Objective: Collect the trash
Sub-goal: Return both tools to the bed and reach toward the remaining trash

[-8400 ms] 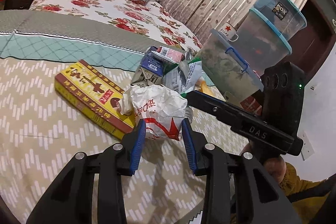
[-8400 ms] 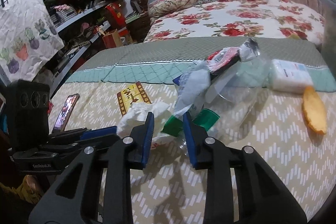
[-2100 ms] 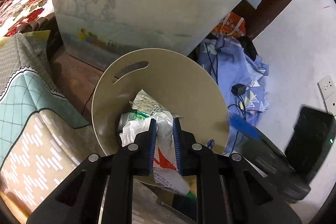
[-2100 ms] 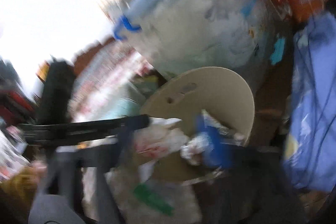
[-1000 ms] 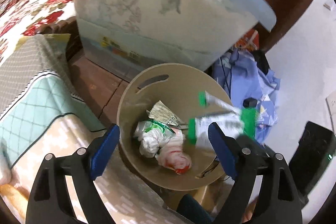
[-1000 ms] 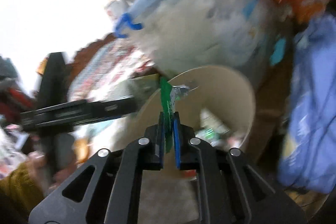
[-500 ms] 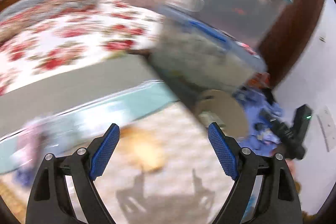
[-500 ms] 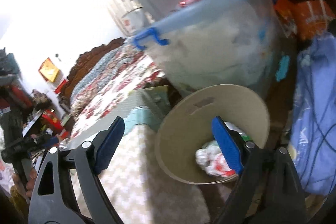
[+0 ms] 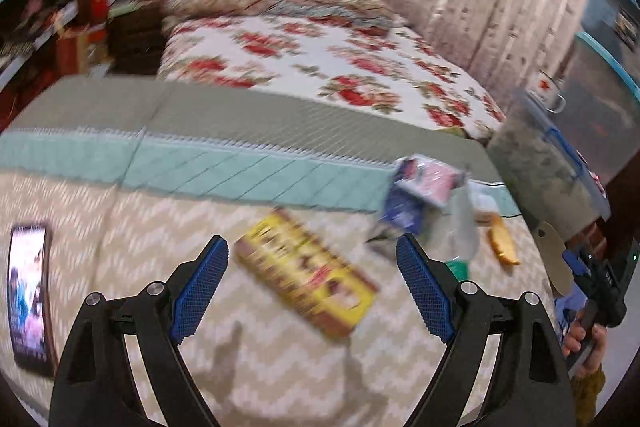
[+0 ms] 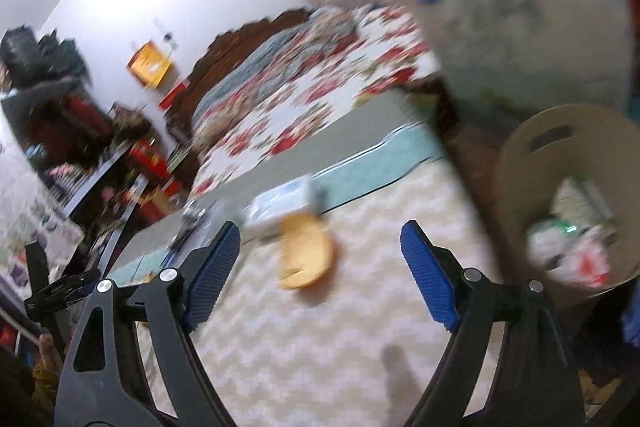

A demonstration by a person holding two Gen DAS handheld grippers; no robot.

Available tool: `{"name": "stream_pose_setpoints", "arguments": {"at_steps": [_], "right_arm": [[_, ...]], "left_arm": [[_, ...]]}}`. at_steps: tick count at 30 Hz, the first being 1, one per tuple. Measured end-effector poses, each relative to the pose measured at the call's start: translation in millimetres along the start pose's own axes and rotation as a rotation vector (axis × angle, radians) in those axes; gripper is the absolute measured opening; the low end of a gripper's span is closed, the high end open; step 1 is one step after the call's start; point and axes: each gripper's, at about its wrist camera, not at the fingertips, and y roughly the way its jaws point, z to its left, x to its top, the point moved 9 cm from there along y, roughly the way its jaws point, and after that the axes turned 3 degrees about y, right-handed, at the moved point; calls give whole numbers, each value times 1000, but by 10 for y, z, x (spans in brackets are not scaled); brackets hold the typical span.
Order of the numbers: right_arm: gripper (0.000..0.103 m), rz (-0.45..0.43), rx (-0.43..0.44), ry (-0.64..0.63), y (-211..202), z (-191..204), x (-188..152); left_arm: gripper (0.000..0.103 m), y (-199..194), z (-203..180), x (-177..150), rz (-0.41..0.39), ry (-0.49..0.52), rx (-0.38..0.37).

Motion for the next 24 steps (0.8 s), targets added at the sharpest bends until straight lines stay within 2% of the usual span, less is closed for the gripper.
{"name": "stream_pose_setpoints", "arguments": {"at_steps": [5,10,14,18,19,20,22,24], "right_arm": [[82,85,32,-85,372,598,-251],[83,107,47,-222,782,1263,-132],[83,155,31,-228,1264,1492,-4],[82,223,1,-233,1788,1638,-37],[75,244,5,-235,1876,1682,-71],[54,272,13,-245,1945,1724,-123],[29,323,38,-297,2013,1867,-264],[20,349,62,-309,1981,1950,-394]], "left_arm": [[81,94,159,-183,37,-45,-37],[81,152,59,-279,38,-29,-94],[81,190,86,-360,42,-37,-128],[81,243,188,-430,60,-65,-136],[82,267,207,-434,68,-72,-137],[82,300,213,-428,76,-75,-138],[84,379,193,-386,91,-72,-131],[87,475,160,-315,98,-71,-120]]}}
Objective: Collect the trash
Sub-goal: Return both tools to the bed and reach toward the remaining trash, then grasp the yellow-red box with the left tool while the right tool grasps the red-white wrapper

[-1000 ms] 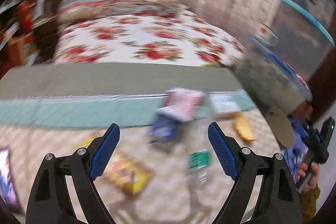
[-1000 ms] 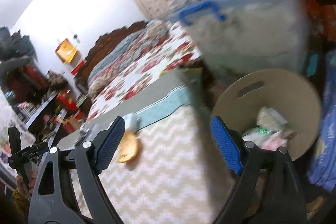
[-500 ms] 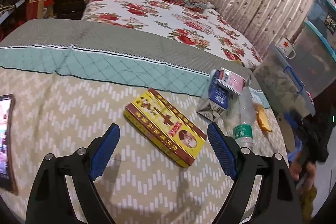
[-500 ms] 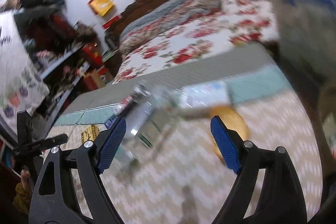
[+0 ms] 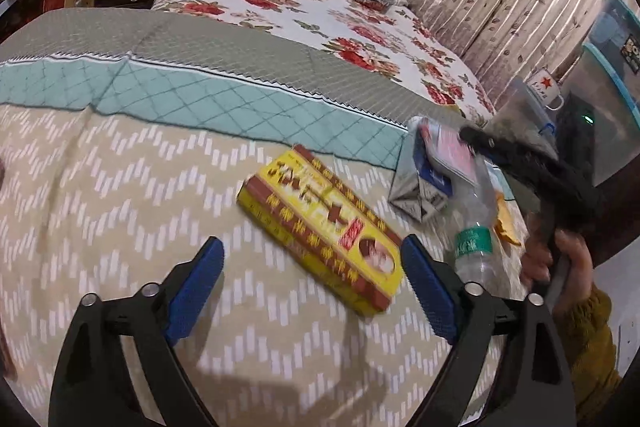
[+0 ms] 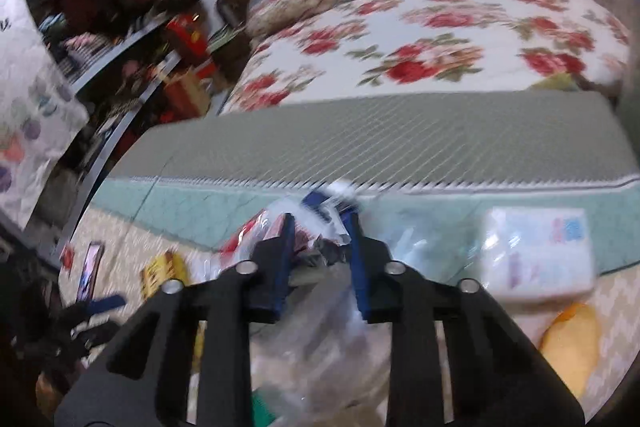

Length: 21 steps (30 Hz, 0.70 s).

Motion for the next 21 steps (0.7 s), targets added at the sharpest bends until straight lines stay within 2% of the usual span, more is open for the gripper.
{"name": "stream_pose_setpoints", "arguments": {"at_steps": [5,8,13,16,21], "right_arm": [[15,-30,128,-12,-408,329,-330],[15,-61,152,-41,-688,437,-550],[15,-116,84,-92,-1053,387,-1034],[15,-131,20,-58,-1132,172,-1272],[18,-124,-58,59,-1143,-250,-1439]], "left_arm": [[89,253,-64,148,21,13,64],[90,421,-58,196,46,18,132],[92,620,-87,208,53,71,225],[83,607,-112,157,28,146,282],[73,518,-120,64,34,177,236]]}}
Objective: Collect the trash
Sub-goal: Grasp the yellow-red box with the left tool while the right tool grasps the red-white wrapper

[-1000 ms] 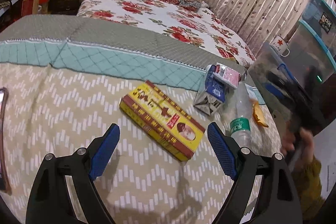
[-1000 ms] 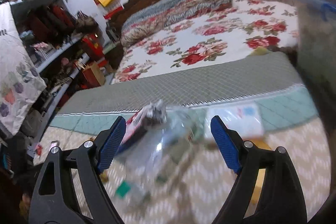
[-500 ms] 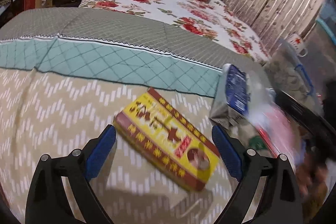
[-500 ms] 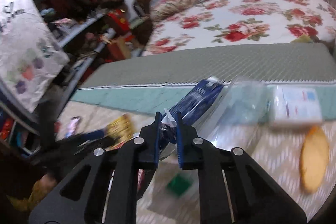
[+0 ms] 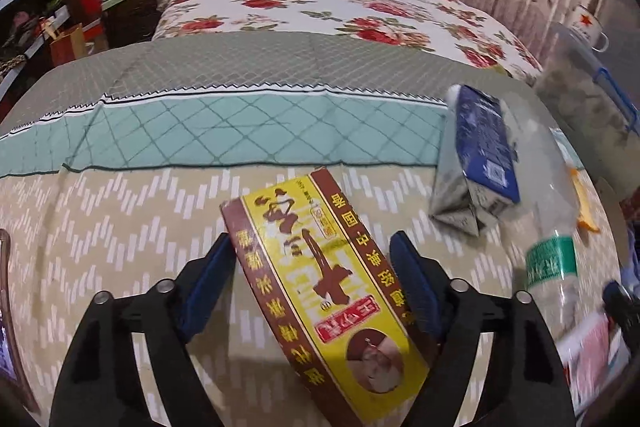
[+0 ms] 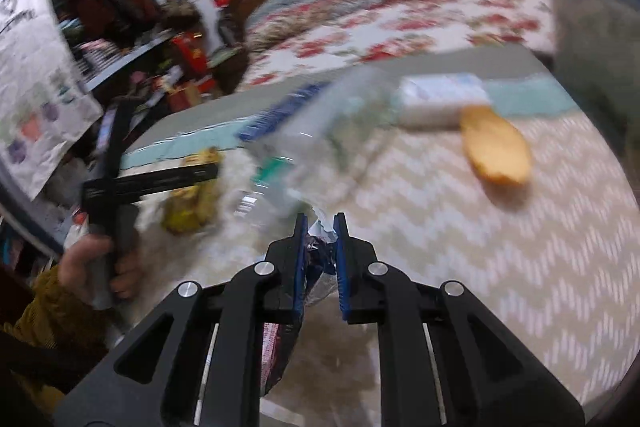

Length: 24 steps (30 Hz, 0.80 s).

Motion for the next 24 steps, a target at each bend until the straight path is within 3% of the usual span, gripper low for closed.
{"name": "stream_pose_setpoints", "arguments": {"at_steps": [3,4,5,6,10,14,16,20,24], "right_arm": [[22,9,-8,66,22,-166,-18],[40,20,-3,91,34,-200,-33],[76,17,-2,113,32,-227,-38],[87,-2,2,122,13,-237,-27],[88,-39,-17,76,-49,-193,-13],[88,-63,-41,69,-146,-179,-57],[88,-78,-54,53,-209,-149,-111],[88,-88,-84,-19,-327,-25,-271],[88,-67,-98,-88,-295,117,-397]], "left_arm": [[70,-93,7,-117,1,22,-26],[69,-130,0,-168,1,35,-40],[69,-167,-10,-224,1,53,-55],[69,-199,-30,-270,1,70,-69],[69,-335,-124,-493,6,147,-121],[69,-435,-183,-645,7,162,-169],[70,-481,-156,-685,7,144,-182],[83,-636,-40,-688,-5,48,-234],[87,-762,35,-668,-15,-30,-264]]}}
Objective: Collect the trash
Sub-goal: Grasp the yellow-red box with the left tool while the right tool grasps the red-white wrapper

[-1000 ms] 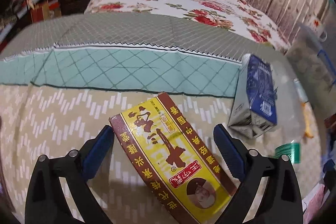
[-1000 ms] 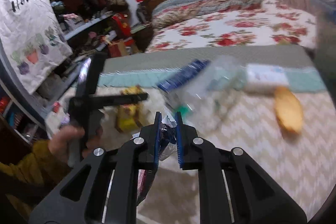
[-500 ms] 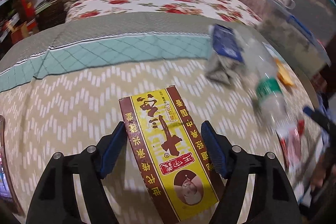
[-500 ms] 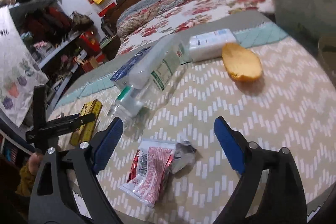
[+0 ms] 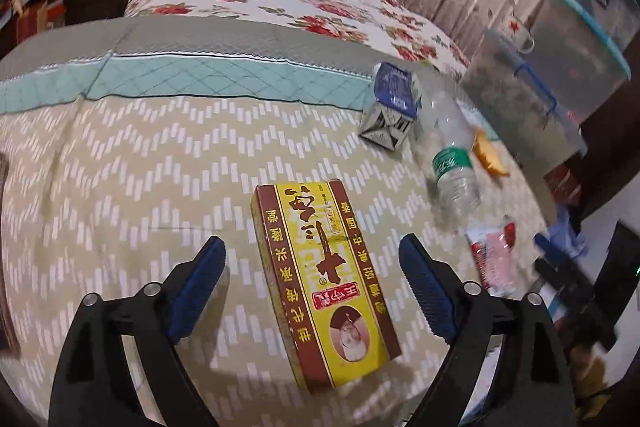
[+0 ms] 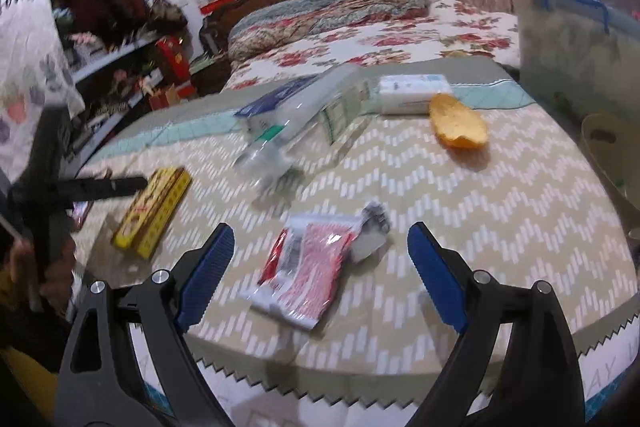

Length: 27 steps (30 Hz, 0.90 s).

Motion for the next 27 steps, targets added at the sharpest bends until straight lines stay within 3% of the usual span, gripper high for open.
{"name": "stream_pose_setpoints", "arguments": {"at_steps": [9,16,18,19,20,21,26,27], "right_arm": [[88,106,-57,-36,237,39,-197],[88,179,-97,-126,390,146,-323],[81,178,-106,-136,390,142,-329],[71,170,-121,-151,381,133,-329],[60,164,-136,-166,375,133,-330],[57,158,-128,-178,358,137,-333],[32,133,-104,-154,265,105,-302],[31,129,-103,-149,258,95,-293]], "left_arm": [[90,114,-45,-102,34,18,111],[91,287,-235,-272,85,122,180],[87,294,-279,-311,82,158,190],[83,287,-300,-324,77,180,198],[72,274,-312,-331,73,203,211],[67,261,-323,-342,72,227,223],[63,207,-399,-393,78,220,129],[63,193,-421,-399,80,210,99]]}}
